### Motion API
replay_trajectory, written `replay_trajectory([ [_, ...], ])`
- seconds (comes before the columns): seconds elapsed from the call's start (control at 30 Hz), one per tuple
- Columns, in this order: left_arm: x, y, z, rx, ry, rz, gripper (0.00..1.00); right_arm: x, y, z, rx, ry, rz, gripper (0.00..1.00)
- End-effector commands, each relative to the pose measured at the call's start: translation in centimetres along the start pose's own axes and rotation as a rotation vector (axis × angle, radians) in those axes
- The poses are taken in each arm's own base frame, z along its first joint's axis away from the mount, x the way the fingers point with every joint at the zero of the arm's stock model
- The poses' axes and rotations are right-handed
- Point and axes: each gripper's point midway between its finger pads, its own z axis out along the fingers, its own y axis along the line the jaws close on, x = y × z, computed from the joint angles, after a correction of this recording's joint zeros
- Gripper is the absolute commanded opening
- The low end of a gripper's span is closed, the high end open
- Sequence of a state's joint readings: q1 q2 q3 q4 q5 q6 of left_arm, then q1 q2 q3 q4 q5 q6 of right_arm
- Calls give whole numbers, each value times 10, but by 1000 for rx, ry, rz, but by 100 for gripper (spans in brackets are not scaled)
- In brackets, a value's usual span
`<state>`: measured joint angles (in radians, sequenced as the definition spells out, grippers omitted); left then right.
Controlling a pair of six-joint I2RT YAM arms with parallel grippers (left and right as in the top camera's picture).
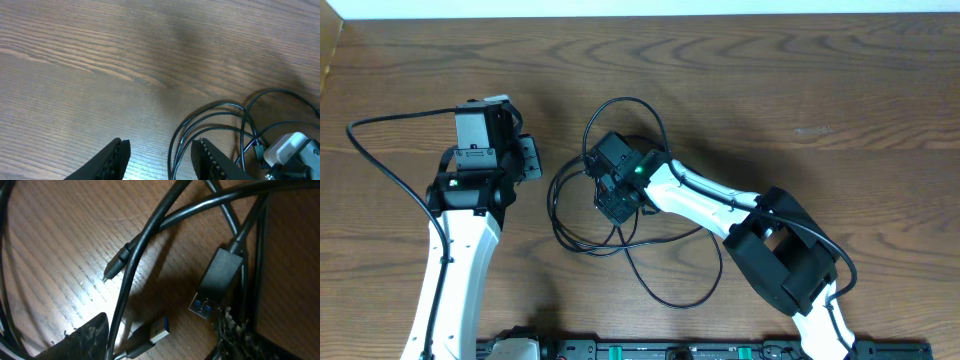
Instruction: Untangle cables
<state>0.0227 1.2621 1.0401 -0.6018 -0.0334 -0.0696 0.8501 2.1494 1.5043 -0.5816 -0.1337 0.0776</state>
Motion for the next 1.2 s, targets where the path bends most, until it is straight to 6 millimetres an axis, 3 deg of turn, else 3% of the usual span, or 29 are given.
replay_trajectory([
  [0.0, -5, 3, -4, -18, -19, 11, 45, 29, -7, 23, 21, 89, 52, 61],
  [0.1, -5, 3, -4, -18, -19, 11, 45, 29, -12, 24, 46, 89, 71, 53],
  [0.23, -5, 3, -4, -18, -19, 11, 46, 29, -32, 22, 168, 76, 131, 32],
  [0.4, -4, 3, -4, -18, -16, 11, 46, 37, -56, 16, 270, 100, 153, 15],
  [0.47, -4, 3, -4, -18, -16, 11, 45, 42, -67, 13, 297, 123, 167, 1],
  [0.57, -4, 3, -4, -18, -16, 11, 45, 46, -79, 0, 313, 144, 191, 1],
  [0.77, -4, 3, -4, -18, -16, 11, 46, 6, -91, -101, 316, 70, 84, 1],
  [0.97, -3, -5, -4, 28, -10, 12, 50, -38, -104, -245, 377, -182, 83, 1],
  [1.17, -1, -25, -6, 145, 5, 13, 53, -52, -124, -379, 449, -500, 168, 1],
])
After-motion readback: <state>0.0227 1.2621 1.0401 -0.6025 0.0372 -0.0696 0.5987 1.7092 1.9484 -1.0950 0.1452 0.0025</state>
